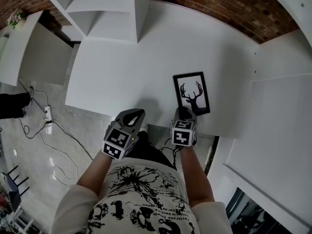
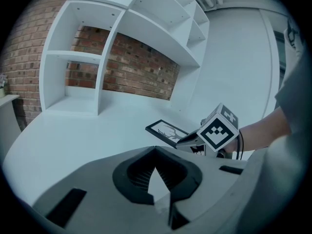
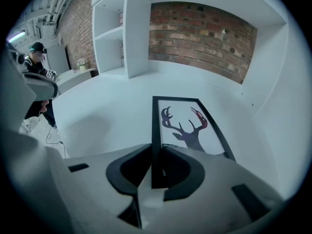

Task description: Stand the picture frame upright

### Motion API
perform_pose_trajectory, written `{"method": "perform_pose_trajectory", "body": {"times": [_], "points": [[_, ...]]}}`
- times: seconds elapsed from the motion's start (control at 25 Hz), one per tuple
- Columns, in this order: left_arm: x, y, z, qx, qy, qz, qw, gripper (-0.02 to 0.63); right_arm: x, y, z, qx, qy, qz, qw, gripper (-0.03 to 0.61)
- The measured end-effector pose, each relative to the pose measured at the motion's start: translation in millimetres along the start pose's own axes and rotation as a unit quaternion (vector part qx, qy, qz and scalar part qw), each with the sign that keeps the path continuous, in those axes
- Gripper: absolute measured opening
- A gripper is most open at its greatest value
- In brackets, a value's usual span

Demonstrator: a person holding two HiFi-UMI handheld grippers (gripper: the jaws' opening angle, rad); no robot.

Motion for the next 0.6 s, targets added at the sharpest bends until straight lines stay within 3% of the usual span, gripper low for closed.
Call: {"method": "perform_pose_trajectory", "body": {"times": [0.6], "points": [[-15.0, 15.7, 52.5, -0.027, -0.022, -0.018, 0.9992, 0.008, -28.9, -28.1, 29.5, -0.01, -0.012, -0.029, 0.999, 0.073]]}}
Point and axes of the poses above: the fingertips, and each gripper's own axes: x forward along the fingers, y to its right, z out of its underside, the point moved 9 cm from there along -x, backward along the fingers, and after that the axes turned 13 degrees about -x, right-handed, at the moved point
